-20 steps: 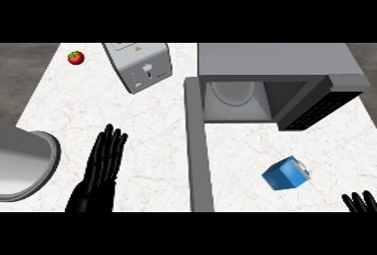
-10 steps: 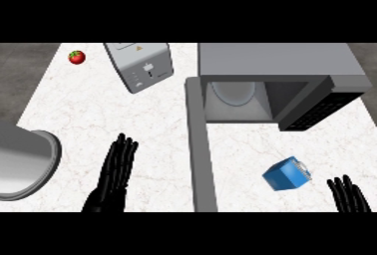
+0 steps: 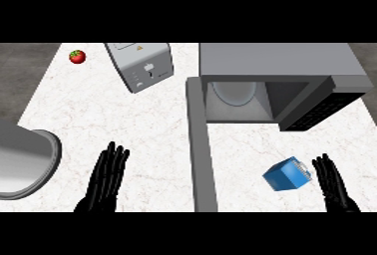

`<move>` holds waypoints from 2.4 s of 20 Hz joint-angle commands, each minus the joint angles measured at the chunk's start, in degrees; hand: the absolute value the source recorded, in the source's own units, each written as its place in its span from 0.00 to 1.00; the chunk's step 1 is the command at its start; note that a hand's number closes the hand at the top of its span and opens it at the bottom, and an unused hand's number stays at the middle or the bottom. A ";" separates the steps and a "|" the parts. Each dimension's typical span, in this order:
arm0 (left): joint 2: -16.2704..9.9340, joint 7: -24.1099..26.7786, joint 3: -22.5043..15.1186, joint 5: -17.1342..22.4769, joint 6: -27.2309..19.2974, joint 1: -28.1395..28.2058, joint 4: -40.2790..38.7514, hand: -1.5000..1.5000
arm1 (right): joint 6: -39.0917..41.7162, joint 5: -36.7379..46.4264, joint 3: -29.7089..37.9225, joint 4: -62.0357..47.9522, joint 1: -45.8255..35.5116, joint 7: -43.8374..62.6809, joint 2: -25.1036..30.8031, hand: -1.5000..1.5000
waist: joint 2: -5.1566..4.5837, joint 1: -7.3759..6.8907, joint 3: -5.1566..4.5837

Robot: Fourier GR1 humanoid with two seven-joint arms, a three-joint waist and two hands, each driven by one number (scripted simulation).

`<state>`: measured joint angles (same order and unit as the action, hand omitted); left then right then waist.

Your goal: Pick up the milk, place it into the microwave and close the microwave

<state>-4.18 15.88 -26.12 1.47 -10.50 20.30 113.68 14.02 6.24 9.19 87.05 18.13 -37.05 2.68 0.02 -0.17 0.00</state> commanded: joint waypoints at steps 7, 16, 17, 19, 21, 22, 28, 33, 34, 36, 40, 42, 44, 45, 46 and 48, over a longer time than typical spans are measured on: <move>-3.75 4.50 5.20 6.40 4.84 3.35 -1.71 0.00 | -9.53 5.53 3.50 -22.91 -12.83 -11.50 0.40 0.00 | -0.06 -0.23 0.03; -7.05 3.38 11.68 11.39 9.17 4.55 0.23 0.00 | -11.79 3.00 7.41 -39.22 -24.67 -17.43 3.53 1.00 | -0.09 -0.31 0.03; -7.66 8.58 9.46 9.34 10.23 11.26 1.89 0.00 | -12.76 2.74 7.63 -36.74 -22.81 -16.49 3.45 1.00 | 0.00 -0.42 0.02; -7.53 5.13 11.49 11.62 10.60 6.82 1.83 0.00 | -18.11 6.08 6.87 -42.15 -24.14 -20.14 2.15 1.00 | -0.08 -0.37 0.04; -9.67 8.56 14.50 13.91 14.40 9.09 -1.14 0.00 | -17.00 6.07 7.67 -43.00 -24.91 -18.67 5.65 1.00 | -0.05 -0.42 0.01; -8.30 6.28 12.68 12.18 12.62 8.08 -0.05 0.00 | -17.85 6.70 7.54 -48.39 -28.99 -19.48 5.47 1.00 | -0.10 -0.50 0.04; -8.36 3.19 14.52 12.21 12.07 4.09 2.31 0.00 | -24.80 10.12 7.87 -56.13 -33.74 -19.80 6.78 1.00 | -0.17 -0.56 0.07; -9.45 8.39 17.96 14.92 16.90 5.69 -3.96 0.00 | -27.02 6.60 10.60 -60.28 -38.90 -23.78 2.08 1.00 | -0.24 -0.85 0.08; -6.85 6.14 13.21 11.82 13.26 9.38 2.74 0.00 | -24.41 5.58 11.64 -62.28 -40.89 -23.75 4.10 1.00 | -0.23 -1.16 0.13; -8.80 6.42 16.57 14.59 15.53 9.77 1.64 0.00 | -23.55 5.31 9.76 -58.05 -39.63 -24.42 1.03 1.00 | -0.07 -0.68 0.05; -10.82 8.08 21.19 18.71 19.62 10.74 0.00 0.00 | -19.42 3.99 8.80 -57.52 -38.93 -24.47 0.61 1.00 | 0.02 -0.41 0.01; -8.55 4.24 17.65 14.73 15.99 7.34 1.01 0.00 | -20.68 3.14 5.87 -56.59 -38.63 -24.88 -2.48 1.00 | 0.06 -0.16 0.02; -9.98 2.80 21.38 18.01 17.49 6.55 1.45 0.00 | -21.60 1.99 1.68 -50.65 -36.84 -20.50 -2.55 1.00 | 0.20 0.15 -0.03; -9.50 3.15 21.65 17.74 17.34 5.58 -0.64 0.00 | -22.11 -0.79 -0.46 -49.37 -36.58 -20.91 -2.58 1.00 | 0.21 0.15 -0.03; -9.38 7.72 21.07 17.10 20.23 10.57 -1.37 0.00 | -22.02 -0.37 0.46 -47.97 -36.57 -19.89 -2.60 1.00 | 0.17 -0.10 -0.03; -9.09 2.81 21.28 17.49 18.58 8.87 2.70 0.00 | -25.48 -4.88 -3.07 -49.22 -37.45 -21.13 -2.63 1.00 | 0.06 -0.32 0.02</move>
<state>-13.43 20.72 -5.42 18.55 7.74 28.16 113.82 -8.76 5.86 10.20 36.10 -19.22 -57.22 0.79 0.12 -0.33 -0.01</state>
